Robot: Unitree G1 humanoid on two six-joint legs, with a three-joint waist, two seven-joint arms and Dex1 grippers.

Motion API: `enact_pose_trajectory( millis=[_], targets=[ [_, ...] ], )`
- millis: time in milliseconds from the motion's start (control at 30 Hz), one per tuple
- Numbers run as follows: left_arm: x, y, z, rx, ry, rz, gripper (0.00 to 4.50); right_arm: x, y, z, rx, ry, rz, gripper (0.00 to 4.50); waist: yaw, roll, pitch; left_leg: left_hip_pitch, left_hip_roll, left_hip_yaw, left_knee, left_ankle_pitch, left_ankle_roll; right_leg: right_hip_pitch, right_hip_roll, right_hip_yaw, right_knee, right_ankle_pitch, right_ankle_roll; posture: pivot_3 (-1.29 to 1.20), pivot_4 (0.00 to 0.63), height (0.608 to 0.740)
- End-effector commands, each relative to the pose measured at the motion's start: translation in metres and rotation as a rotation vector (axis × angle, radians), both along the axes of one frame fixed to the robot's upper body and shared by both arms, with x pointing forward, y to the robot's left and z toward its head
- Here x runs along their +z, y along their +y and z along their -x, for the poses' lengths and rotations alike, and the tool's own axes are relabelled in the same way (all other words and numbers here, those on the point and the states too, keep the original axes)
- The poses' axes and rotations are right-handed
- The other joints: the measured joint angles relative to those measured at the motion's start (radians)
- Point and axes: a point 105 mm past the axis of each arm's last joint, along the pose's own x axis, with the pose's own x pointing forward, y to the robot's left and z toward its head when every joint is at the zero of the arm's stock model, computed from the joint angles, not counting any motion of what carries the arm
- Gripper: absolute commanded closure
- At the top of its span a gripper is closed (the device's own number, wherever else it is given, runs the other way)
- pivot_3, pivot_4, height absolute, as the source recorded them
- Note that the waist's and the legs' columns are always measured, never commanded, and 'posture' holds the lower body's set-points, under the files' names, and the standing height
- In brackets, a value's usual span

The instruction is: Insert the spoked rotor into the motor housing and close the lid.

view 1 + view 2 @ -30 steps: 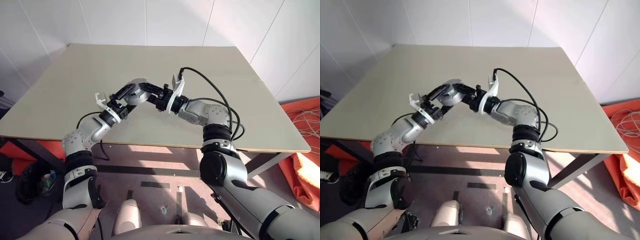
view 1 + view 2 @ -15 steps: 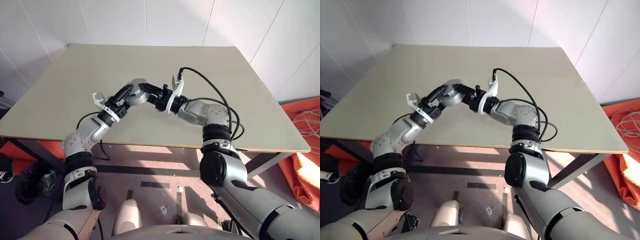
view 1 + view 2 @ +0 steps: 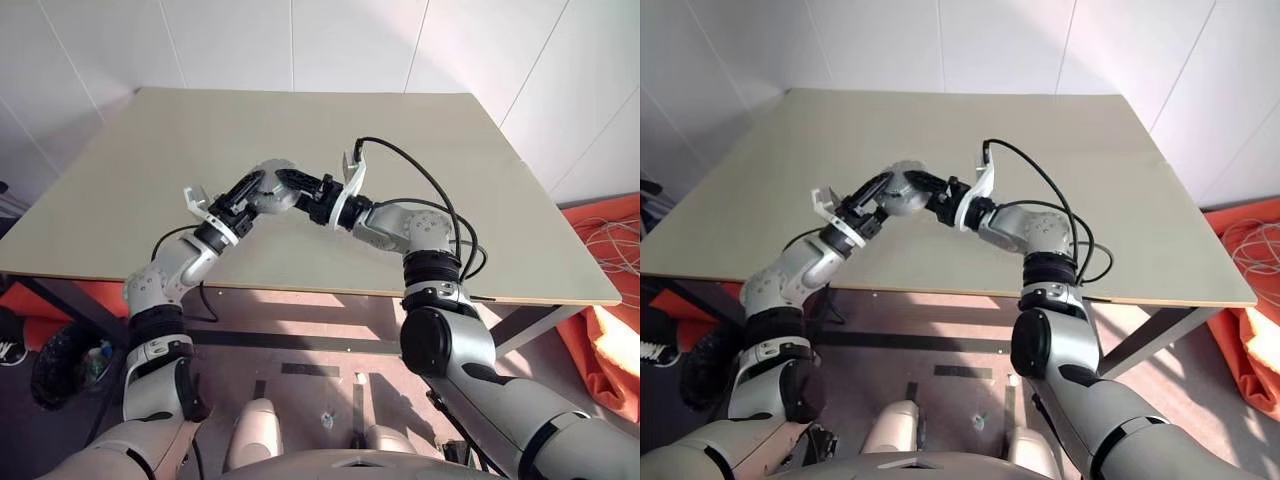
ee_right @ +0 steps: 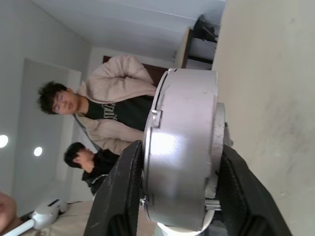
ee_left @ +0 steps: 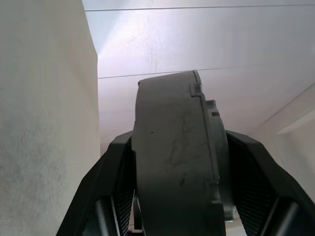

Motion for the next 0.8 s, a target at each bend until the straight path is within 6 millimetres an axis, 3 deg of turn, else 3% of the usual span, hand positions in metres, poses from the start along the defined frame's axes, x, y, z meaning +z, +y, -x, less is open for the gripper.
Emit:
enact_pose_trajectory(
  millis=[33,100,433,600,800],
  targets=[
    [0.010,0.004,0.000,0.015,-0.044,-0.020,2.11,0.017,-0.005,-0.008,-0.065,-0.081,0.018,1.08,-0.001,0.000,0.000,0.000,0.000,0.000,0.000,0.000,0.000,0.000,0.000,0.000,0.000,0.000,0.000,0.00,0.000,0.740],
    [0.009,0.005,-0.001,0.023,-0.042,-0.024,2.11,0.013,-0.006,-0.012,-0.092,-0.074,0.050,0.45,-0.001,0.000,0.000,0.000,0.000,0.000,0.000,0.000,0.000,0.000,0.000,0.000,0.000,0.000,0.000,0.00,0.000,0.740],
    [0.005,0.011,-0.003,0.064,-0.032,-0.048,2.11,0.010,-0.008,-0.015,-0.111,-0.086,0.075,0.45,-0.001,0.000,0.000,0.000,0.000,0.000,0.000,0.000,0.000,0.000,0.000,0.000,0.000,0.000,0.000,0.00,0.000,0.740],
    [0.001,0.028,-0.008,0.156,-0.021,-0.080,2.11,-0.002,-0.018,-0.024,-0.184,-0.079,0.134,0.45,-0.001,0.000,0.000,0.000,0.000,0.000,0.000,0.000,0.000,0.000,0.000,0.000,0.000,0.000,0.000,0.00,0.000,0.740],
    [-0.003,0.067,-0.015,0.373,-0.006,-0.156,2.11,-0.003,-0.026,-0.027,-0.205,-0.094,0.148,0.45,-0.002,0.000,0.000,0.000,0.000,0.000,0.000,0.000,0.000,0.000,0.000,0.000,0.000,0.000,0.000,0.00,0.000,0.740]
  ],
)
